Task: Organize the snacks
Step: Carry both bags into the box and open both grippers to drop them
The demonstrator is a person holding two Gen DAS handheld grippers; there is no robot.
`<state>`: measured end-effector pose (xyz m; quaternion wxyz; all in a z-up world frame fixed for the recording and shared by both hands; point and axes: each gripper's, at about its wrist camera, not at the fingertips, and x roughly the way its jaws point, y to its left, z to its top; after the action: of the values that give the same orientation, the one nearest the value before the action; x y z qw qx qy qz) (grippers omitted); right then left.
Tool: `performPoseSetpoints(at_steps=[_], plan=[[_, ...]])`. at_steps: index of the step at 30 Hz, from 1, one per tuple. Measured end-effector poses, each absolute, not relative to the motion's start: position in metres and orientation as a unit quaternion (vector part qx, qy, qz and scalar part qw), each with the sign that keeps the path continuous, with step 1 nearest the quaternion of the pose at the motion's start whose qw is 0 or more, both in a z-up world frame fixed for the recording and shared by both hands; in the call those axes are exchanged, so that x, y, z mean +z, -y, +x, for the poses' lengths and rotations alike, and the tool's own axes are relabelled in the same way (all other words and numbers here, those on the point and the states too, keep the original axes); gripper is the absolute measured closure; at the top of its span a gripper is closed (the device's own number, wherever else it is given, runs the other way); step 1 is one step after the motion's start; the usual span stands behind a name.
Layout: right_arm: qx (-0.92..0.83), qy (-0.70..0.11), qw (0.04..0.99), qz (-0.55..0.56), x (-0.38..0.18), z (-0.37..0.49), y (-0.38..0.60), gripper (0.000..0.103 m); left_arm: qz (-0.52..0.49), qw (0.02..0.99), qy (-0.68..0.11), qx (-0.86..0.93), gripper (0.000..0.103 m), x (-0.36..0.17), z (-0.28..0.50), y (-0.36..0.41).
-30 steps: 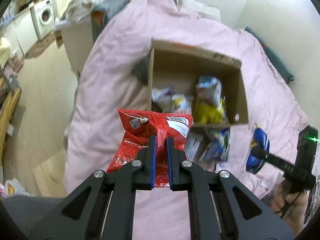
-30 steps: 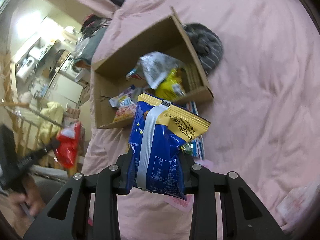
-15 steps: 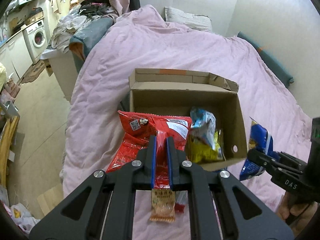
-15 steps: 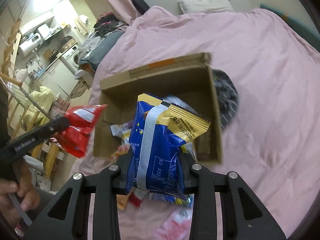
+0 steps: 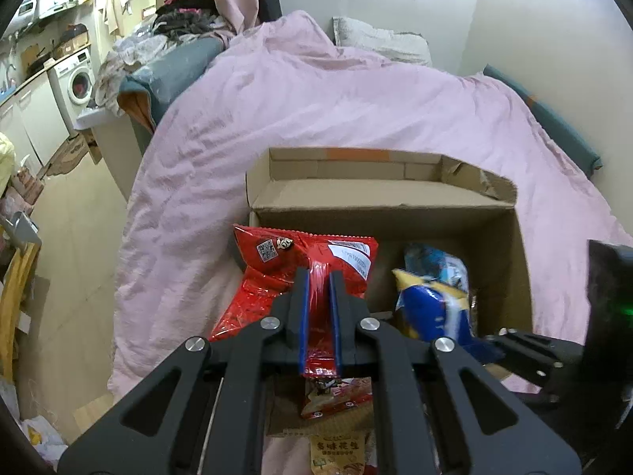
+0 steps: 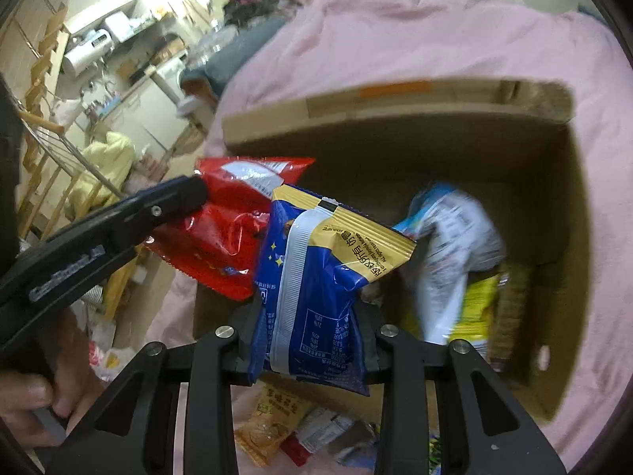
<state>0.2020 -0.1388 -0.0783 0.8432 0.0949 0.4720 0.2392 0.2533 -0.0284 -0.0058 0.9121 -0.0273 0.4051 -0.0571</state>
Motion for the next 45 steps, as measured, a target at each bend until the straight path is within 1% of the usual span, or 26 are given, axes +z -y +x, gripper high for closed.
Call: performPoseSetpoints(at_steps=[3, 6, 9, 11, 14, 17, 18, 19, 21, 24, 26, 28, 32, 33, 34, 35, 36, 37, 39, 41, 43, 45], plan=[[0.199, -0.491, 0.845, 0.073, -0.093, 0.210, 0.137, 0.068, -0.029, 0.908, -0.414, -0.060, 0.096, -0.015, 0.257, 0.029], [0.180, -0.511, 0.837, 0.075, -0.107, 0.217, 0.143, 0.068, -0.015, 0.908, -0.413, -0.065, 0.096, -0.019, 0.257, 0.034], [0.162, -0.510, 0.842, 0.067, -0.110, 0.217, 0.151, 0.068, -0.010, 0.908, -0.414, -0.070, 0.096, -0.021, 0.259, 0.038], [0.179, -0.510, 0.837, 0.092, -0.109, 0.216, 0.156, 0.068, -0.016, 0.907, -0.415, -0.074, 0.096, -0.021, 0.260, 0.039], [0.204, -0.521, 0.820, 0.118, -0.109, 0.215, 0.158, 0.064, -0.018, 0.906, -0.415, -0.080, 0.096, -0.022, 0.261, 0.042], [0.209, -0.521, 0.819, 0.117, -0.107, 0.211, 0.160, 0.061, -0.020, 0.907, -0.412, -0.086, 0.096, -0.023, 0.261, 0.043], [0.211, -0.520, 0.819, 0.117, -0.105, 0.209, 0.160, 0.054, -0.020, 0.906, -0.413, -0.090, 0.096, -0.023, 0.261, 0.043], [0.213, -0.519, 0.820, 0.117, -0.103, 0.209, 0.160, 0.043, -0.018, 0.906, -0.414, -0.088, 0.096, -0.024, 0.260, 0.044], [0.215, -0.512, 0.823, 0.122, -0.097, 0.205, 0.162, 0.033, -0.015, 0.905, -0.416, -0.087, 0.096, -0.025, 0.260, 0.045], [0.222, -0.509, 0.821, 0.132, -0.094, 0.204, 0.166, 0.031, -0.016, 0.904, -0.417, -0.088, 0.095, -0.024, 0.258, 0.045], [0.225, -0.508, 0.820, 0.135, -0.094, 0.201, 0.169, 0.026, -0.017, 0.905, -0.417, -0.087, 0.095, -0.024, 0.258, 0.045], [0.231, -0.507, 0.819, 0.134, -0.093, 0.200, 0.168, 0.016, -0.018, 0.905, -0.415, -0.086, 0.095, -0.022, 0.256, 0.043], [0.244, -0.509, 0.815, 0.130, -0.091, 0.193, 0.169, 0.008, -0.023, 0.908, -0.410, -0.082, 0.094, -0.015, 0.247, 0.035], [0.247, -0.509, 0.814, 0.132, -0.090, 0.193, 0.169, 0.005, -0.025, 0.907, -0.412, -0.082, 0.086, -0.014, 0.246, 0.033], [0.247, -0.508, 0.814, 0.135, -0.089, 0.193, 0.168, 0.004, -0.028, 0.907, -0.413, -0.081, 0.074, -0.013, 0.245, 0.030], [0.247, -0.507, 0.814, 0.139, -0.087, 0.193, 0.170, 0.004, -0.030, 0.908, -0.411, -0.077, 0.067, -0.012, 0.243, 0.028], [0.249, -0.506, 0.813, 0.144, -0.085, 0.193, 0.171, 0.004, -0.029, 0.909, -0.409, -0.071, 0.055, -0.011, 0.241, 0.027], [0.251, -0.504, 0.813, 0.148, -0.084, 0.193, 0.173, 0.004, -0.026, 0.911, -0.406, -0.065, 0.048, -0.010, 0.239, 0.025], [0.263, -0.504, 0.808, 0.157, -0.082, 0.192, 0.173, 0.004, -0.019, 0.911, -0.408, -0.062, 0.040, -0.009, 0.238, 0.025], [0.274, -0.510, 0.799, 0.165, -0.083, 0.193, 0.173, 0.003, -0.017, 0.912, -0.406, -0.063, 0.037, -0.009, 0.234, 0.024], [0.255, -0.505, 0.811, 0.148, -0.078, 0.191, 0.175, 0.002, -0.013, 0.913, -0.403, -0.060, 0.028, -0.009, 0.231, 0.025], [0.247, -0.499, 0.819, 0.136, -0.072, 0.187, 0.177, 0.002, -0.014, 0.913, -0.404, -0.061, 0.026, -0.010, 0.229, 0.025]])
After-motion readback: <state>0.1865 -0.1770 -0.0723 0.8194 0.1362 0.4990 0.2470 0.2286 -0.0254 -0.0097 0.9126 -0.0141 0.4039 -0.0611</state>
